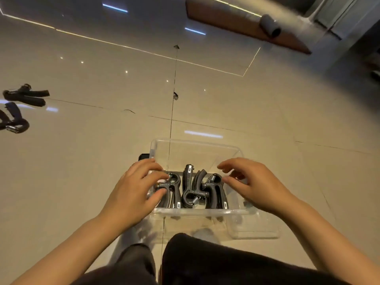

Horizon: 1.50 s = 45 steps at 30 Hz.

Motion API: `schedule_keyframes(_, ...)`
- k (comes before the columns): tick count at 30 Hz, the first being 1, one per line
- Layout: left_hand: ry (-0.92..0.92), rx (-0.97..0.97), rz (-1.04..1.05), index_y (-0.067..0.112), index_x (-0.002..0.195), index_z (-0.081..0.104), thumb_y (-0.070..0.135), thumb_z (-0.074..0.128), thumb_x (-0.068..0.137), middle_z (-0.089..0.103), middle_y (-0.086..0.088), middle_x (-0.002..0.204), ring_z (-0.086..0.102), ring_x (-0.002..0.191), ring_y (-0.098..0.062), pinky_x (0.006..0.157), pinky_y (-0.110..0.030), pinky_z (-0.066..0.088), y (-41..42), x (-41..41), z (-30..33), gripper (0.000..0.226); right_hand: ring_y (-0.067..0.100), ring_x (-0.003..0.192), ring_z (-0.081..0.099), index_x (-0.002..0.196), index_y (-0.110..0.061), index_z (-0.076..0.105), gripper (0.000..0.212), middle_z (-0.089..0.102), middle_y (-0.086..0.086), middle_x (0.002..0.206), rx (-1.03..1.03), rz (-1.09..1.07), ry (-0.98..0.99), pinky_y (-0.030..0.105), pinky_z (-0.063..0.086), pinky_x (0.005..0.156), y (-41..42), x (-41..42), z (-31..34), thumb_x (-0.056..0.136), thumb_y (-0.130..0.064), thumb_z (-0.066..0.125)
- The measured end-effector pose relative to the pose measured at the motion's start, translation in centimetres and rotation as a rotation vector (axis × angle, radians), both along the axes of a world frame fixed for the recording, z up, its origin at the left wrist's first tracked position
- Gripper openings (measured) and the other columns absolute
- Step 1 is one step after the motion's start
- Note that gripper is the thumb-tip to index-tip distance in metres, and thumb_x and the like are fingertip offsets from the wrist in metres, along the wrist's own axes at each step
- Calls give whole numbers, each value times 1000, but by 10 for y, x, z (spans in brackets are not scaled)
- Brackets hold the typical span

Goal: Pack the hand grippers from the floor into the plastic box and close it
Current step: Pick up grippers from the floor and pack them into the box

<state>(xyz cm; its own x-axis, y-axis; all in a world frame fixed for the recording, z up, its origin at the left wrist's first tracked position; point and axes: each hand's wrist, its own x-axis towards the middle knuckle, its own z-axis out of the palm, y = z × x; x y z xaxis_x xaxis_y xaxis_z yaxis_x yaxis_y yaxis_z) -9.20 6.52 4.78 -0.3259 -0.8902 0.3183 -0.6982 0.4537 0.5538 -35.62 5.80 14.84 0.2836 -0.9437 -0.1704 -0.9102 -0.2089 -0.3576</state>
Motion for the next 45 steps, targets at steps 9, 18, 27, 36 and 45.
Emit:
schedule_keyframes(9,-130,-106,33,26,108,64,41,56,87,56,8,115,50,109,-12,88,-32,46,64,39,165,27,0,94,58,119,-31,57,29,61,-14,108,-32,119,-49,26,52,88,85,49,123,90,-34,58)
schedule_keyframes(18,-357,-161,137,32,116,58,50,48,89,56,16,114,53,102,-4,83,-20,40,149,86,250,34,1,96,59,112,-36,58,24,62,-16,104,-75,289,-241,26,52,88,119,117,158,88,-35,61)
schedule_keyframes(27,-400,-13,403,31,115,58,46,54,88,58,17,104,53,94,-1,78,-21,44,167,190,249,31,1,93,59,115,-35,56,27,58,-19,105,-81,380,-377,23,53,81,93,198,145,88,-34,60)
schedule_keyframes(36,-246,98,662,31,117,58,43,58,85,58,16,104,53,94,0,82,-26,49,175,338,196,34,3,92,59,116,-36,57,29,60,-14,105,0,501,-309,30,53,85,38,344,111,87,-38,61)
schedule_keyframes(45,-90,29,799,30,110,63,38,59,85,60,15,101,56,93,-1,81,-32,52,168,432,194,26,8,97,57,119,-28,58,32,58,-7,121,-165,621,-185,23,47,80,-6,460,165,88,-36,61)
